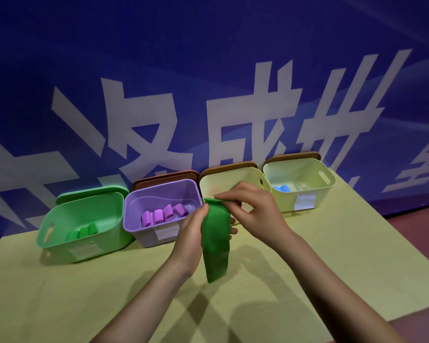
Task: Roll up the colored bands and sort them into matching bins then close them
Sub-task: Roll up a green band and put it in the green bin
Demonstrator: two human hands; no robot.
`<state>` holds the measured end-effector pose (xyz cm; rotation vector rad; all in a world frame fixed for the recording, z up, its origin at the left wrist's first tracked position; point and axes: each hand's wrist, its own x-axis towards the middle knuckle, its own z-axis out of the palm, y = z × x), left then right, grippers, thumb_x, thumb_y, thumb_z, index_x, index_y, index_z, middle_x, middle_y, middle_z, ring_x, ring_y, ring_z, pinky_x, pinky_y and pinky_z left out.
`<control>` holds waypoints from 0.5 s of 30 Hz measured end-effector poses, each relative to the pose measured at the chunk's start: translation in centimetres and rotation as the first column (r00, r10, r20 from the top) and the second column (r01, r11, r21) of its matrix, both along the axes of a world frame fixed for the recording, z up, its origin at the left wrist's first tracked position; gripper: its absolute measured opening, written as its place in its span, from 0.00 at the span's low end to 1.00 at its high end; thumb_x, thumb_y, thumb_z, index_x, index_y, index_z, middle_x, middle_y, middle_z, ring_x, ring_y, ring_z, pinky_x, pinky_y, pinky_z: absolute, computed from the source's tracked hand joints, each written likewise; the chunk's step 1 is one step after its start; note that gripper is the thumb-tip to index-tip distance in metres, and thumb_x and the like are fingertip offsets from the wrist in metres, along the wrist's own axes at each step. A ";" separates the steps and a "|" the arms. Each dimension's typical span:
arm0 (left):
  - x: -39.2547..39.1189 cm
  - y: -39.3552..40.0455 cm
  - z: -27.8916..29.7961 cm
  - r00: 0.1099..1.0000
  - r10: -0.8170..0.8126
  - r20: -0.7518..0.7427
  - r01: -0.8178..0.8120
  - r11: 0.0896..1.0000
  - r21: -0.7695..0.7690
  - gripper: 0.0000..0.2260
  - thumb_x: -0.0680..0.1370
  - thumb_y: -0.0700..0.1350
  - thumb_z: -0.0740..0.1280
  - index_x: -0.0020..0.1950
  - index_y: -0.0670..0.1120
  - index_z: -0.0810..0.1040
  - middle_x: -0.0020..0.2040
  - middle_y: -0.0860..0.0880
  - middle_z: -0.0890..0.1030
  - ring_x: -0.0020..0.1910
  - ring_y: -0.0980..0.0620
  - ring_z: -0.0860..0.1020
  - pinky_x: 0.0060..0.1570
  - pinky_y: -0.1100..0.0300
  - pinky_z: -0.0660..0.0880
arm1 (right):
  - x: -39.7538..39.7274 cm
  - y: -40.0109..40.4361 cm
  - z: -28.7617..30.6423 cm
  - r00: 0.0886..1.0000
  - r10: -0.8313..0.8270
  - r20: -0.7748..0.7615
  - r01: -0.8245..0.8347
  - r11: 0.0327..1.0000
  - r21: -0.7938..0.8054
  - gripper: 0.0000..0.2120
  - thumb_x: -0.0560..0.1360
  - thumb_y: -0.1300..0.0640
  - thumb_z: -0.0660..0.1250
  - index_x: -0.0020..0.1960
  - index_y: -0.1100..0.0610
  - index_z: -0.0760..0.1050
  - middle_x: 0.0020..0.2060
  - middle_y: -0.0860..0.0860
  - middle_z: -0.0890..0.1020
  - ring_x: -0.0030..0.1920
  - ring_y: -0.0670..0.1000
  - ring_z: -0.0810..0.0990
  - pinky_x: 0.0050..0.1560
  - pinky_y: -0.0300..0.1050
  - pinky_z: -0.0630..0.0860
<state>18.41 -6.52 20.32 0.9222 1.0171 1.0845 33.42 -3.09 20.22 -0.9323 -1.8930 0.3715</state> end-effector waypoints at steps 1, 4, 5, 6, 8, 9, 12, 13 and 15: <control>-0.3 0.1 0.1 1.000 0.002 -0.008 -0.002 1.000 0.013 0.18 0.82 0.49 0.53 0.53 0.41 0.79 0.44 0.39 0.84 0.40 0.43 0.83 0.45 0.53 0.78 | -0.2 0.0 0.1 1.000 0.010 0.012 -0.010 1.000 -0.001 0.10 0.74 0.65 0.68 0.52 0.57 0.83 0.39 0.46 0.77 0.38 0.40 0.76 0.42 0.33 0.72; -0.9 0.5 0.1 1.000 0.000 -0.029 0.001 0.999 0.039 0.17 0.82 0.49 0.54 0.54 0.41 0.78 0.43 0.40 0.84 0.38 0.44 0.83 0.44 0.54 0.78 | -0.4 0.1 0.4 0.998 0.048 0.042 -0.048 0.999 -0.019 0.10 0.75 0.64 0.67 0.53 0.57 0.83 0.40 0.46 0.78 0.39 0.41 0.76 0.42 0.36 0.74; -1.0 0.5 0.2 1.000 -0.002 -0.030 0.003 0.999 0.045 0.17 0.82 0.49 0.54 0.53 0.41 0.78 0.41 0.40 0.84 0.37 0.45 0.83 0.43 0.54 0.78 | -0.3 0.1 0.5 0.996 0.069 0.048 -0.067 0.997 -0.029 0.10 0.75 0.63 0.66 0.54 0.57 0.82 0.40 0.46 0.78 0.40 0.43 0.77 0.42 0.38 0.75; -1.0 0.6 0.2 1.000 -0.003 -0.030 0.005 0.999 0.051 0.17 0.82 0.48 0.54 0.52 0.41 0.78 0.40 0.41 0.84 0.36 0.45 0.83 0.42 0.55 0.78 | -0.3 0.2 0.6 0.994 0.087 0.059 -0.084 0.996 -0.041 0.10 0.76 0.62 0.65 0.54 0.57 0.82 0.40 0.46 0.79 0.40 0.43 0.78 0.42 0.40 0.75; -1.1 0.8 0.1 1.000 -0.006 -0.030 0.008 0.998 0.059 0.17 0.82 0.48 0.54 0.51 0.41 0.78 0.38 0.42 0.84 0.36 0.45 0.83 0.43 0.53 0.78 | 0.0 0.2 0.8 0.990 0.106 0.093 -0.099 0.993 -0.069 0.10 0.76 0.60 0.64 0.55 0.56 0.82 0.41 0.45 0.79 0.41 0.44 0.79 0.43 0.41 0.76; -1.1 0.8 0.1 0.999 -0.006 -0.031 0.008 0.998 0.060 0.17 0.82 0.49 0.53 0.51 0.41 0.78 0.38 0.42 0.83 0.36 0.45 0.83 0.45 0.52 0.77 | 0.1 0.2 0.9 0.988 0.112 0.110 -0.103 0.991 -0.083 0.10 0.77 0.60 0.65 0.55 0.56 0.82 0.41 0.44 0.80 0.42 0.43 0.79 0.44 0.40 0.76; -0.9 1.0 -0.1 0.999 -0.008 -0.037 0.010 0.998 0.068 0.18 0.82 0.50 0.53 0.49 0.42 0.79 0.37 0.42 0.83 0.35 0.46 0.82 0.46 0.50 0.77 | 0.5 0.1 1.1 0.980 0.139 0.144 -0.124 0.986 -0.112 0.11 0.77 0.61 0.64 0.57 0.56 0.82 0.44 0.43 0.81 0.44 0.39 0.78 0.47 0.35 0.74; -0.9 1.0 -0.2 0.999 -0.002 -0.049 0.006 0.997 0.077 0.17 0.82 0.50 0.54 0.49 0.42 0.79 0.36 0.42 0.83 0.35 0.46 0.82 0.46 0.50 0.77 | 0.6 0.1 1.2 0.977 0.152 0.151 -0.135 0.984 -0.120 0.12 0.77 0.60 0.63 0.57 0.56 0.81 0.44 0.42 0.81 0.45 0.38 0.78 0.47 0.34 0.73; -0.7 1.0 -0.3 0.997 0.006 -0.083 0.001 0.996 0.094 0.15 0.82 0.48 0.55 0.51 0.43 0.79 0.37 0.43 0.84 0.36 0.46 0.83 0.46 0.51 0.78 | 1.0 -0.1 1.3 0.972 0.175 0.154 -0.151 0.976 -0.154 0.13 0.78 0.59 0.61 0.58 0.56 0.81 0.45 0.42 0.81 0.46 0.39 0.78 0.48 0.34 0.72</control>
